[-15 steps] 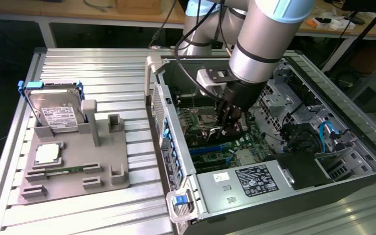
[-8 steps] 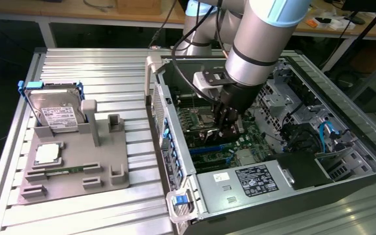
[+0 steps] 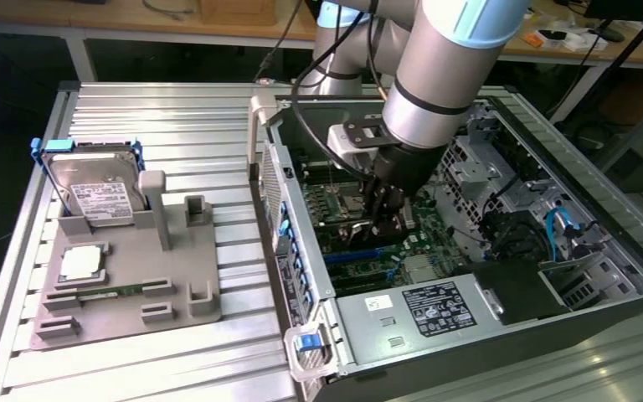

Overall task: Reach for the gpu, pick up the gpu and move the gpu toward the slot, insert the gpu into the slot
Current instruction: 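Insert the gpu into the slot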

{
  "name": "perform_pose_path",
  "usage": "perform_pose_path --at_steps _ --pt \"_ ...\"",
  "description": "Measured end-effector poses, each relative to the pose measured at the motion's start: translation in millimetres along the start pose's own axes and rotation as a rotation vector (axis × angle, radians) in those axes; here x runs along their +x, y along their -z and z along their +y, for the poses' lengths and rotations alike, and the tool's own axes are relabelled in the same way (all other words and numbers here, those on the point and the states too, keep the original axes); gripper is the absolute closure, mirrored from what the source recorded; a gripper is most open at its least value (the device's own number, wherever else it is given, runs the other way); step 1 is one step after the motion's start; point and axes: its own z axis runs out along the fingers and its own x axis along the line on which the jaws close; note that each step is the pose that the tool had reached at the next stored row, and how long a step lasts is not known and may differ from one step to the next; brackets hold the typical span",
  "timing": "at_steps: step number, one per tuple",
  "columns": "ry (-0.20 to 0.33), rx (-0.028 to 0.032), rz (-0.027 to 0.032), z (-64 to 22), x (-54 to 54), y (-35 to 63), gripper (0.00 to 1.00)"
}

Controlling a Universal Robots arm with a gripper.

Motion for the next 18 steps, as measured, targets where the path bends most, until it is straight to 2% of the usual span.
perform_pose_path --at_steps 18 --pt "0.000 0.0001 0.0000 6.2 -0.1 -9.5 0.73"
